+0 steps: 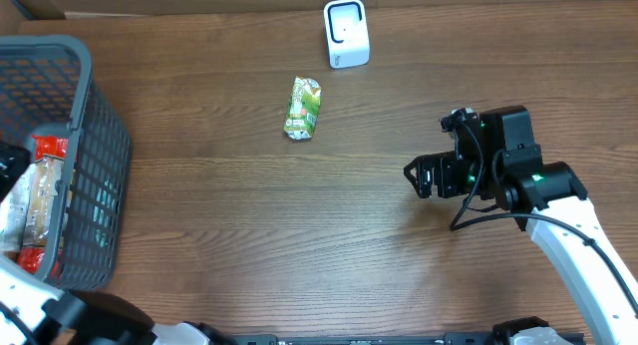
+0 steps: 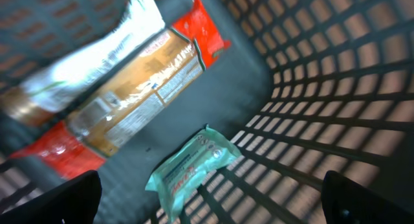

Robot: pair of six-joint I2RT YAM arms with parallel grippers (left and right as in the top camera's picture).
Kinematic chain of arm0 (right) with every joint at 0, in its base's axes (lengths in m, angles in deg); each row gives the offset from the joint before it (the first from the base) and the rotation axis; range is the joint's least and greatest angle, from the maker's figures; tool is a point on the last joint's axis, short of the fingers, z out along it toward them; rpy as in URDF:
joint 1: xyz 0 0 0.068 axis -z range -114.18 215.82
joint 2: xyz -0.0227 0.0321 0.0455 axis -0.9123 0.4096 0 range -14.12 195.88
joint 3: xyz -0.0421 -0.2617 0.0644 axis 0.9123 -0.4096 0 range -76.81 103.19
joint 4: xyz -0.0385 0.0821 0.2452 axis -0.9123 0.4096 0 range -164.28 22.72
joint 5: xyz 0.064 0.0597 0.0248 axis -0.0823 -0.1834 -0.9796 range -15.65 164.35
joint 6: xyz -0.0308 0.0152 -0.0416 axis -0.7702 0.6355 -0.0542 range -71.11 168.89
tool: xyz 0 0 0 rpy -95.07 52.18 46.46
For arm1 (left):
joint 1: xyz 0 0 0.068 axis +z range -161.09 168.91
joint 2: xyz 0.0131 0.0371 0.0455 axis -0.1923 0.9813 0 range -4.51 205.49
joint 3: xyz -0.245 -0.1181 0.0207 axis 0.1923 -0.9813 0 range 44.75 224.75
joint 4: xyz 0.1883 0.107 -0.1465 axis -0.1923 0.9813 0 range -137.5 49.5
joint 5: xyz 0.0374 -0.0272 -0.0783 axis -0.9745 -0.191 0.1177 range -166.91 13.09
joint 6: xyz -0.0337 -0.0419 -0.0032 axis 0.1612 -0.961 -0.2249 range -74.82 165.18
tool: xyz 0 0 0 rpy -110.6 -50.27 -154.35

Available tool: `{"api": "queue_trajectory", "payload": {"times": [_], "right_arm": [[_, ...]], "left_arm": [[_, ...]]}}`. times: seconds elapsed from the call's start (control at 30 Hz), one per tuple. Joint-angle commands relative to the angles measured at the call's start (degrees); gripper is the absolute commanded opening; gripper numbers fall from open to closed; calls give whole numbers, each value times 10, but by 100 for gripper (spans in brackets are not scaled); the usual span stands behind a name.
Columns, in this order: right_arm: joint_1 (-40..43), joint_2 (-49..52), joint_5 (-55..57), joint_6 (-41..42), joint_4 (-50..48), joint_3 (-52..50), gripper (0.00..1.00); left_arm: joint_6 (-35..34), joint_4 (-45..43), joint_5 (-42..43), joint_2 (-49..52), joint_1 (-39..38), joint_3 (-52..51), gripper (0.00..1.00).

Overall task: Scan the item barcode
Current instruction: 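Reach the left gripper into the basket and grasp the teal tissue pack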

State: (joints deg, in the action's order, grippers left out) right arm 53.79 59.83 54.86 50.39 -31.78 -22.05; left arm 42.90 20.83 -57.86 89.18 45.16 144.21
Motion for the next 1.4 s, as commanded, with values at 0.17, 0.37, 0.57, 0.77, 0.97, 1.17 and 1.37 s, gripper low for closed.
{"api": "queue_trajectory", "payload": {"times": [0.17,0.37,0.57,0.77,0.97,1.17,1.37], "right_arm": [[2,0,-1,-1,-3,16,100],[2,0,-1,-1,-3,16,100],[2,0,-1,-1,-3,16,100],[2,0,-1,-1,-3,16,100],[2,0,-1,-1,-3,16,100],[2,0,-1,-1,-3,16,100],[2,0,-1,-1,-3,16,100]], "left_arm": [[125,-23,45,116,-12,-58,100],[198,-27,73,164,-37,-58,100],[199,-39,7,197,-76,-58,100],[184,-39,-39,233,-100,-58,94],[174,-39,-76,249,-110,-58,91],[168,-41,-96,262,-113,-59,82],[124,-39,-148,285,-116,-59,72]]}}
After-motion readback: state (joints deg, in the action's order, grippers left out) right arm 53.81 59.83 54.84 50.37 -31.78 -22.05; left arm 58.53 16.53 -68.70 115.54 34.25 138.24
